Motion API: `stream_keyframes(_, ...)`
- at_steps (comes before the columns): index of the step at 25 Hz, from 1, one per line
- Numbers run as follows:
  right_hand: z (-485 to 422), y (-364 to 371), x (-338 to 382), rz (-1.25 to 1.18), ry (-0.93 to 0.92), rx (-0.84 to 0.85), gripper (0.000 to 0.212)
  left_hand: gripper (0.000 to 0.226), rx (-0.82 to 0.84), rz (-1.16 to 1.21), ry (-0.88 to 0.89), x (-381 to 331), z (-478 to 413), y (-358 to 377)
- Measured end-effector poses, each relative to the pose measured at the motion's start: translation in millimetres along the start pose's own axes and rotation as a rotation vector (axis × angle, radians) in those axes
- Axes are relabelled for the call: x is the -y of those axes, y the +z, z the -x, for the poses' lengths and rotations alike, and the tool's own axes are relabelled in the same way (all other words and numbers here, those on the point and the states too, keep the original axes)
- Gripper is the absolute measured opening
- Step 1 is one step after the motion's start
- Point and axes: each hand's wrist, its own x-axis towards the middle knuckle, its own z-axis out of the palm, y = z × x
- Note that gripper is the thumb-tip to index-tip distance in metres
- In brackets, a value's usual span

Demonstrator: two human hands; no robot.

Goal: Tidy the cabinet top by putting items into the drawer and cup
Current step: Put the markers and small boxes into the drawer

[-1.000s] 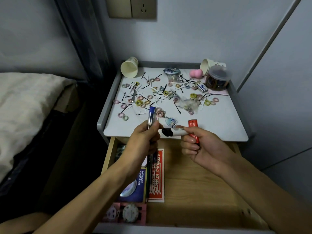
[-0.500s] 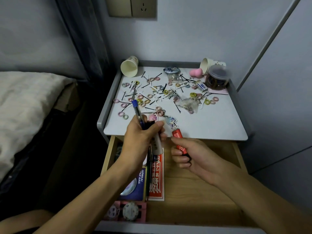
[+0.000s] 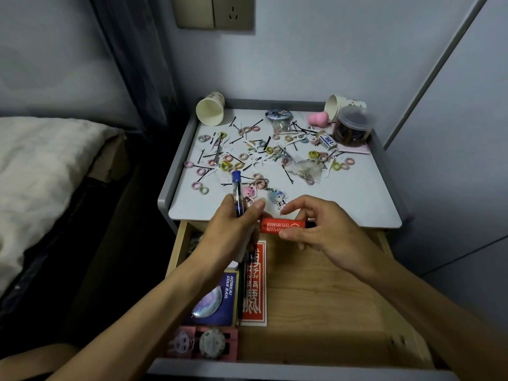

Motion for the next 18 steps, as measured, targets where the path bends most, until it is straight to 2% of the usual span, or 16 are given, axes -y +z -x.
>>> stream_keyframes(2,-2,-1,-2,-0.016,0.023,0.032,0.037,0.018,0.089,-0.003,-0.005,0,1,1)
stream_keyframes(5,-4,0,-2,-0.025,-0.014,0.028,0.037,0.029,0.196,-0.014,0.005,3,-1,3)
stream_keyframes(7,-5,-5,-1,-0.060,-0.040,-0.019,0.024,0.032,0.190,-0.032,0.017,4,-3,1)
stream_keyframes(9,-7,-6,0,-0.034,-0.046,-0.066,0.021,0.036,0.183,-0.118,0.042,7,-5,-2)
stream_keyframes(15,-5,44,-10,-0.221,-0.047,-0.144,0.027,0.050,0.244,-0.388,0.156,18,-5,-1)
stream_keyframes(18,-6,50,-11,-0.201,-0.073,-0.208,0.037,0.048,0.250,-0.441,0.194,19,-6,-5)
